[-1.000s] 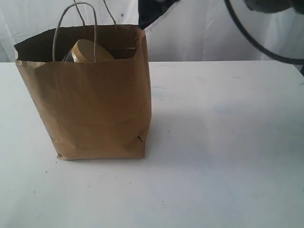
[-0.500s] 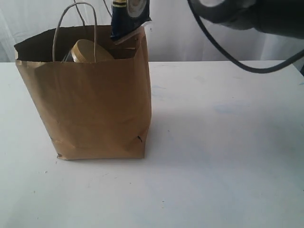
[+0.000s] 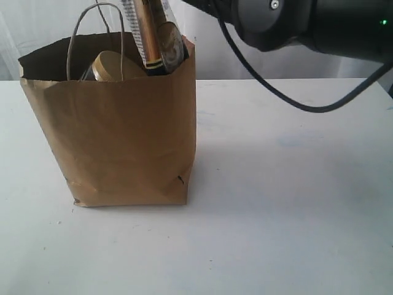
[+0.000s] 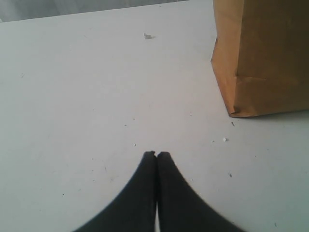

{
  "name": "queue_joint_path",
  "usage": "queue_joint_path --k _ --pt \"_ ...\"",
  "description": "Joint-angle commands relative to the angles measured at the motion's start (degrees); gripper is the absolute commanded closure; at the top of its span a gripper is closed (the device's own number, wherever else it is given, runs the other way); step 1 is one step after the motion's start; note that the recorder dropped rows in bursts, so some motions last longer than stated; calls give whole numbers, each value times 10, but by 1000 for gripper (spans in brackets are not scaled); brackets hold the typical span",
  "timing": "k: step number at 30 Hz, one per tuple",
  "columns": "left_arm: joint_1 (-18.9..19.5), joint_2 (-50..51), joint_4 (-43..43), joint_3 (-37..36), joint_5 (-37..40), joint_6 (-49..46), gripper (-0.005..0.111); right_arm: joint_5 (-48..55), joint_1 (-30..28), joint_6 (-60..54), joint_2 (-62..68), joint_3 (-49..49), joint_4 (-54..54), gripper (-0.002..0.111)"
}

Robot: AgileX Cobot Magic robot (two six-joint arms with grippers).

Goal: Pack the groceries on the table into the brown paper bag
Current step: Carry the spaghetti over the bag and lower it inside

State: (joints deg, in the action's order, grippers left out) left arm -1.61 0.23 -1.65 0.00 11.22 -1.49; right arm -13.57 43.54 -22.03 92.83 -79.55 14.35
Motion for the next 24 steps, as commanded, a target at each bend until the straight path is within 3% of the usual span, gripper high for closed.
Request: queue_joint_path --k 1,15,21,24 --pt "-4 -2 0 0 0 0 107 -34 -3 -7 17 -10 -10 108" --pt "-4 -2 0 0 0 0 107 -71 -3 -7 85 -10 -10 108" --pt "-4 -2 0 0 0 0 107 32 -3 -7 85 -10 -10 108" --pt "-4 -2 0 0 0 0 107 31 -3 -7 85 -10 -10 108"
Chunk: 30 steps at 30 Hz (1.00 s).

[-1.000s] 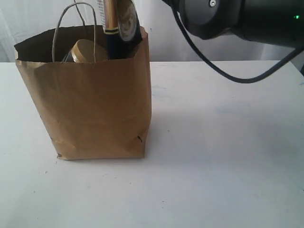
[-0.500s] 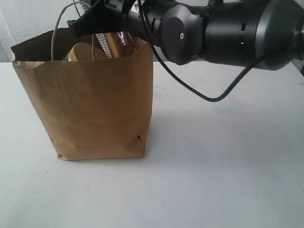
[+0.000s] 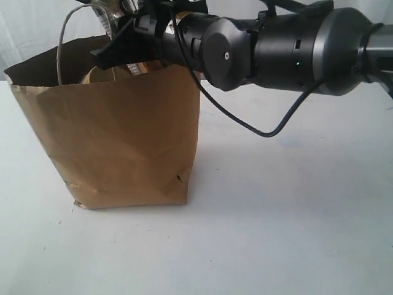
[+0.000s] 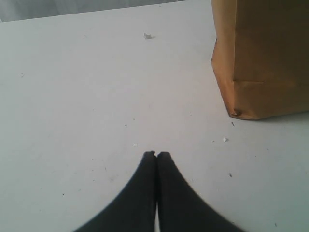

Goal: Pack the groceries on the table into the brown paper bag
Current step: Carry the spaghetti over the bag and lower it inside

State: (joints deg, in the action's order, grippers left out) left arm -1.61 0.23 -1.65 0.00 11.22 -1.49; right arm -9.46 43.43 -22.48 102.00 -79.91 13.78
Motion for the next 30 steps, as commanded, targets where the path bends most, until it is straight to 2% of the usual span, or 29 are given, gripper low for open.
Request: queue_joint_path --k 1,8,16,19,30 --pt "-4 -2 0 0 0 0 107 -11 -2 -2 -6 -6 -4 106" --pt "-4 -2 0 0 0 0 107 -9 -2 -2 -6 -6 -4 88" --pt "-4 -2 0 0 0 0 107 -9 -2 -2 -6 -6 -4 73" --pt "-4 -2 0 0 0 0 107 -9 -2 -2 -6 -6 -4 61" --pt "-4 -2 0 0 0 0 107 -8 -2 -11 -9 -6 -4 60"
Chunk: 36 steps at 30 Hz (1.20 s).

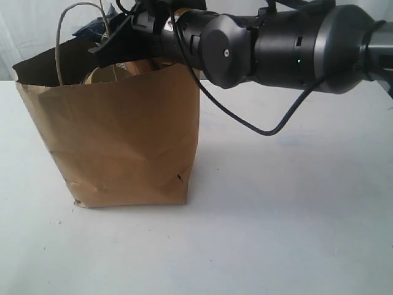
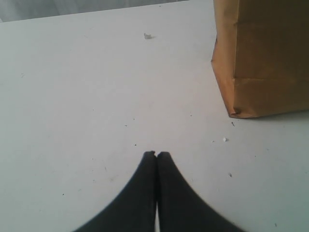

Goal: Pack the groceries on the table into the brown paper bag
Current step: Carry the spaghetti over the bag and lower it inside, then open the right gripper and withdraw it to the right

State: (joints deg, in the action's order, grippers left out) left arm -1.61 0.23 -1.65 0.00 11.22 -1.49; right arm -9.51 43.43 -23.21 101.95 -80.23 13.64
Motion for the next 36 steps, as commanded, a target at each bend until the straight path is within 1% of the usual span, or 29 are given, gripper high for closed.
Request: queue_joint_path --k 1,13,22,25,29,32,34,36 --pt "-4 -2 0 0 0 0 107 -4 -2 -4 -12 -3 -3 60" --pt "-4 -2 0 0 0 0 107 128 -2 -4 -93 -3 -3 61" --pt "-4 -2 0 0 0 0 107 171 -2 -4 -129 -3 -3 61" --pt "-4 -2 0 0 0 0 107 225 -2 -4 -141 -3 -2 61" --pt "-4 -2 0 0 0 0 107 323 -2 -4 -156 -3 -4 61" --pt "-4 -2 0 0 0 0 107 360 -2 -4 -169 -3 -12 61" --pt "-4 -2 0 0 0 0 107 360 -2 -4 -179 -3 -37 65" --pt "-4 -2 0 0 0 0 107 342 -2 -4 -191 -3 -82 74"
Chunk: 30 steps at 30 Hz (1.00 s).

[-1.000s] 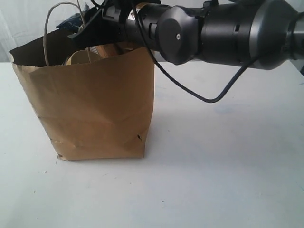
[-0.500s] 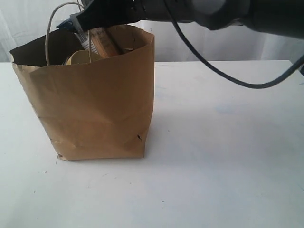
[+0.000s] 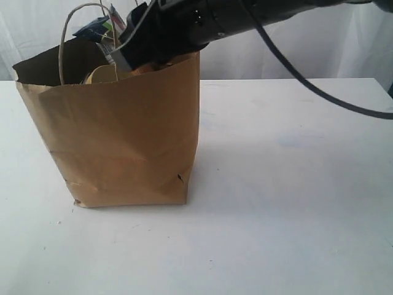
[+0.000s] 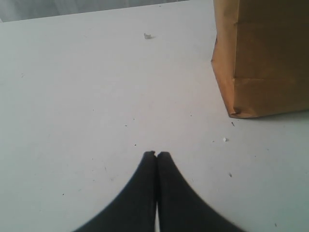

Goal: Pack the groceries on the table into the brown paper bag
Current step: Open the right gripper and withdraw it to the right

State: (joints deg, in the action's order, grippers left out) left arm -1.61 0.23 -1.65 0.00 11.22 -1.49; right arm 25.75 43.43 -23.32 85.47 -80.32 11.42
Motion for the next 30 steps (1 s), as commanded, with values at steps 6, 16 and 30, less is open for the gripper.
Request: queue_joint_path --k 6,16,30 --pt "-4 -2 0 0 0 0 107 -39 -44 -2 -36 -2 -249 106" --pt "-4 -2 0 0 0 0 107 53 -264 173 4 -2 -320 108" --pt "-4 -2 0 0 0 0 107 85 -475 317 54 125 -316 108"
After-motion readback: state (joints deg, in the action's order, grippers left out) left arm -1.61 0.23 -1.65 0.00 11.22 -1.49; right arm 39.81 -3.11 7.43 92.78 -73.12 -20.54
